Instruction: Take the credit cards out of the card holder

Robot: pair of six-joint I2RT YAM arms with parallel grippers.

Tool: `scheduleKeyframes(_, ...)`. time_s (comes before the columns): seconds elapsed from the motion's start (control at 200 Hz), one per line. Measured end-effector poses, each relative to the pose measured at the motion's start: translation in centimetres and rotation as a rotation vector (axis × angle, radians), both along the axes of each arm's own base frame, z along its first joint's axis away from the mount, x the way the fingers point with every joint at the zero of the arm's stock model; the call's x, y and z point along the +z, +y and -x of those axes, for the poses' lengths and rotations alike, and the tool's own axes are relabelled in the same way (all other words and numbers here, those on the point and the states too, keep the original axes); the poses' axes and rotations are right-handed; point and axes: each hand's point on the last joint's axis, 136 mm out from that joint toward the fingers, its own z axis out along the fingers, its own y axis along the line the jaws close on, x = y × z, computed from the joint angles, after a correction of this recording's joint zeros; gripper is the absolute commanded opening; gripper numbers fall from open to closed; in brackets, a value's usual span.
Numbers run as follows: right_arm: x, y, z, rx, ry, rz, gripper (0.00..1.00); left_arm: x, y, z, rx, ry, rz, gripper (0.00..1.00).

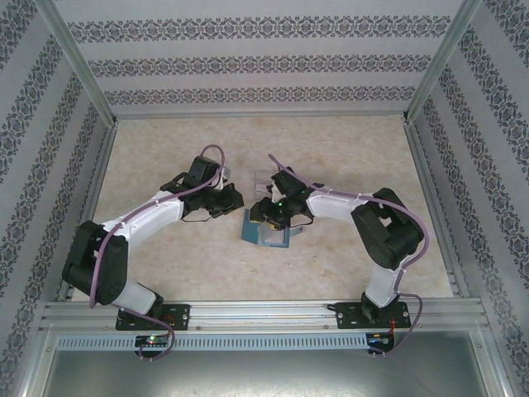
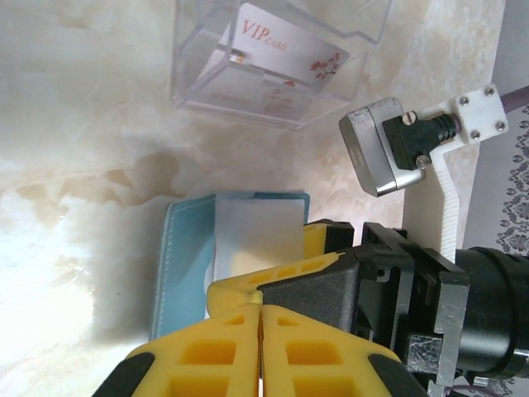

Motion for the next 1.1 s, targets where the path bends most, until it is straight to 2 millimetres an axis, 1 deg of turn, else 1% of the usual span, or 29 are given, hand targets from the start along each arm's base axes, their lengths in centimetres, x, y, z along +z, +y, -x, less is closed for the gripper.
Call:
scheduleKeyframes(0.21, -0.3, 1.7, 0.1, 0.034, 0.002, -0.001, 0.58, 0.1, 0.7, 0.2, 0.011, 0.000, -0.004, 0.09)
scheduleKeyframes(0.48, -0.9, 3.1, 0.4, 0.063, 0.009, 0.004, 0.59, 0.3, 1.6, 0.3, 0.022, -0.004, -0.012, 0.09)
scheduleKeyframes(0.685, -1.1, 4.9, 1.1, 0.106, 0.010, 0.001, 0.59, 0.6, 2.0, 0.4, 0.028, -0.007, -0.011, 0.09)
scheduleKeyframes(0.789, -1.1, 5.6, 1.9, 0.131, 0.013, -0.003, 0.58, 0.6, 2.0, 0.4, 0.028, -0.007, -0.011, 0.09)
scheduleKeyframes(1.009, -1.0, 5.5, 2.1, 0.134, 0.017, -0.001, 0.58, 0.5, 1.8, 0.5, 0.018, -0.002, -0.005, 0.08)
scheduleKeyframes(1.104, -0.2, 5.0, 1.7, 0.121, 0.013, -0.004, 0.58, 0.3, 1.6, 0.7, 0.013, 0.004, -0.007, 0.08)
